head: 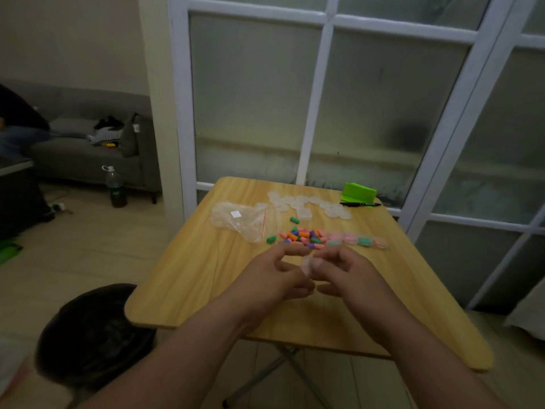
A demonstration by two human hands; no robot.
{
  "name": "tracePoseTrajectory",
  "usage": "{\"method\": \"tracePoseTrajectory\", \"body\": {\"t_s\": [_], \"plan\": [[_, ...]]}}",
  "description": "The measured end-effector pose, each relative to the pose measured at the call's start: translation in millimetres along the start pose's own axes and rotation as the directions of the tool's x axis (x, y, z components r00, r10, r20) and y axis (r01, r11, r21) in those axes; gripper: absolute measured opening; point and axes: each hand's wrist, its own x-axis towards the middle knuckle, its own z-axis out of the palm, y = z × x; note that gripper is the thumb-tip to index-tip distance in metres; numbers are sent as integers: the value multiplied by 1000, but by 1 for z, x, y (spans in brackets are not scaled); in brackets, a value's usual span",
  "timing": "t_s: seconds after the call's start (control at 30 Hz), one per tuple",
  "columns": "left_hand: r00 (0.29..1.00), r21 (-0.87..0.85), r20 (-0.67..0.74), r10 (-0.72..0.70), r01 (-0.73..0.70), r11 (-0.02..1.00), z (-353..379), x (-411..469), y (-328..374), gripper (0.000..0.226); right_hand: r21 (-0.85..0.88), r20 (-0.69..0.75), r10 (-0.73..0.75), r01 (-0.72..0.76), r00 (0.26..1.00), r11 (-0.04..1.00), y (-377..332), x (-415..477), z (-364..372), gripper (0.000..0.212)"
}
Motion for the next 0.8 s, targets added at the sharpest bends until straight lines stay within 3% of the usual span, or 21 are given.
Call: {"method": "tracePoseTrajectory", "body": {"t_s": [0.13,0.5,0.8], "plan": [[999,56,29,-22,20,998,9,3,-8,35,13,53,94,-95,994,995,7,0,-9,22],[985,78,134,-110,100,992,9,12,-6,38,-26,69,109,-107,992,994,12,1,-22,19],[989,43,116,-94,90,995,8,10,-3,34,-33,28,69,-69,997,997,7,2,-14,19]]}}
